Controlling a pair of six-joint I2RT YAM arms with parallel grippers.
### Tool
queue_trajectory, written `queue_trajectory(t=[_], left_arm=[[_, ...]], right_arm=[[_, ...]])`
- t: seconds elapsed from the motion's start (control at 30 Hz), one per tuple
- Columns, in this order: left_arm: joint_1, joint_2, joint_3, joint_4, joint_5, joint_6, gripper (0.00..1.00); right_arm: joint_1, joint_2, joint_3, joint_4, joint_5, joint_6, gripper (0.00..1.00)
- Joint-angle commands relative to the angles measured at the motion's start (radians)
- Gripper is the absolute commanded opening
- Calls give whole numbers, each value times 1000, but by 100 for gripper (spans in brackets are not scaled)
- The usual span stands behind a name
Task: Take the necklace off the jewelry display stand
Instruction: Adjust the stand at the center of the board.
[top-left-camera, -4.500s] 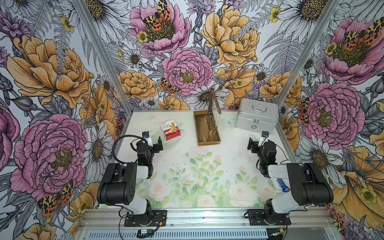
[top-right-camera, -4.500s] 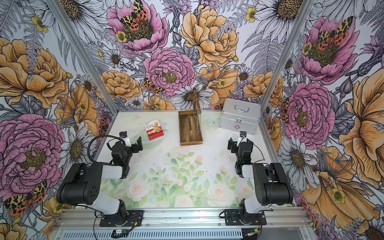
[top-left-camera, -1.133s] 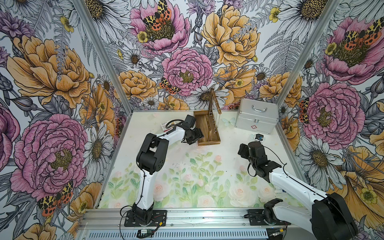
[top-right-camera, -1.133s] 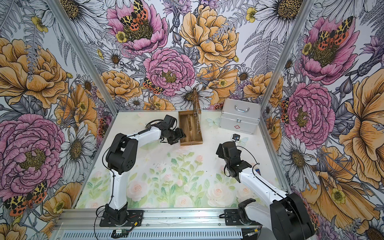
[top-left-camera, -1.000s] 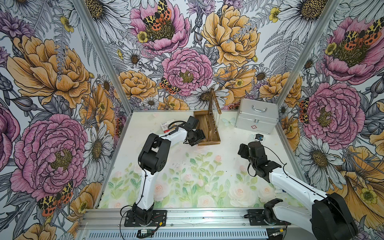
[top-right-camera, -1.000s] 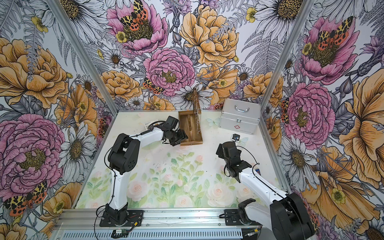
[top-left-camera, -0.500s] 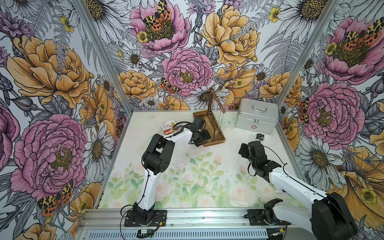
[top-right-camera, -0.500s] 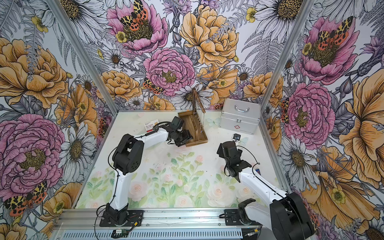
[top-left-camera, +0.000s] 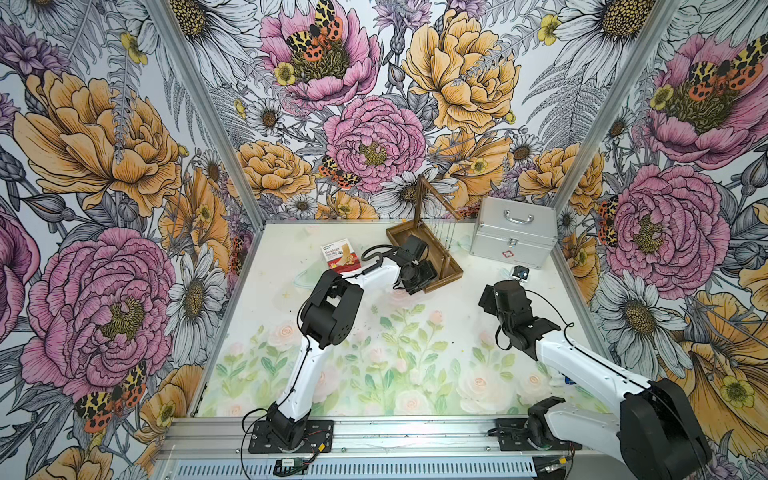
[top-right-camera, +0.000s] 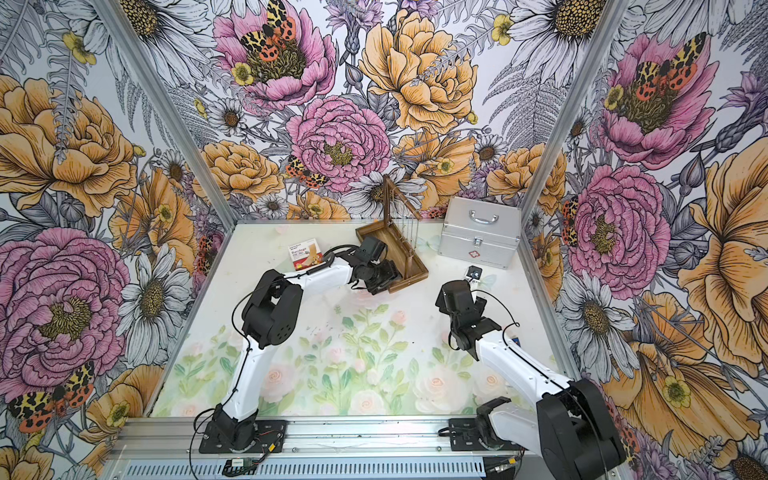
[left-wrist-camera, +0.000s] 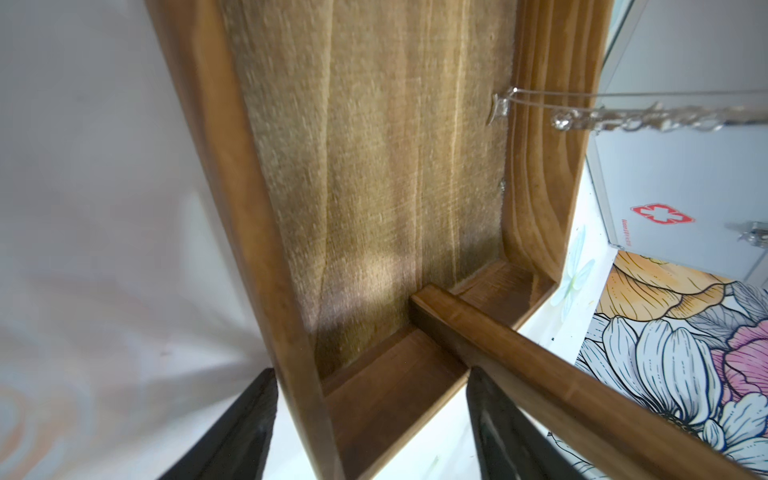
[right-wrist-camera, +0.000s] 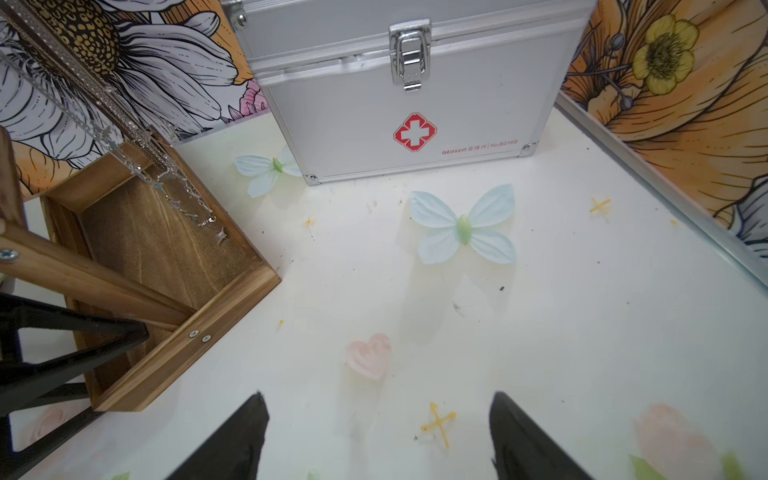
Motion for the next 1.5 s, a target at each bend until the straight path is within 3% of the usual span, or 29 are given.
queue_trajectory(t=[0.0, 0.23, 0.27, 0.53, 0.8, 1.03, 1.2, 1.47], left_arm=[[-12, 20, 36, 8, -12, -19, 75], [-12, -60, -22, 9, -55, 32, 92], [-10, -83, -42, 8, -61, 43, 98], [41, -338, -275, 8, -80, 134, 99], [142, -765, -582, -28, -144, 284, 99], [231, -1042, -745, -97, -228, 444, 99], [267, -1076, -766, -94, -213, 448, 99], [241, -1112, -772, -97, -209, 456, 99]], right_arm=[[4, 9, 39, -21, 41, -6, 84], [-3, 9, 41, -29, 47, -11, 84], [-3, 13, 43, -29, 47, -11, 84], [-6, 61, 99, -91, -33, 18, 82], [19, 193, 197, -118, -307, 359, 63], [114, 371, 362, -117, -354, 485, 55], [152, 476, 440, -118, -339, 566, 51], [170, 614, 536, -118, -269, 609, 48]])
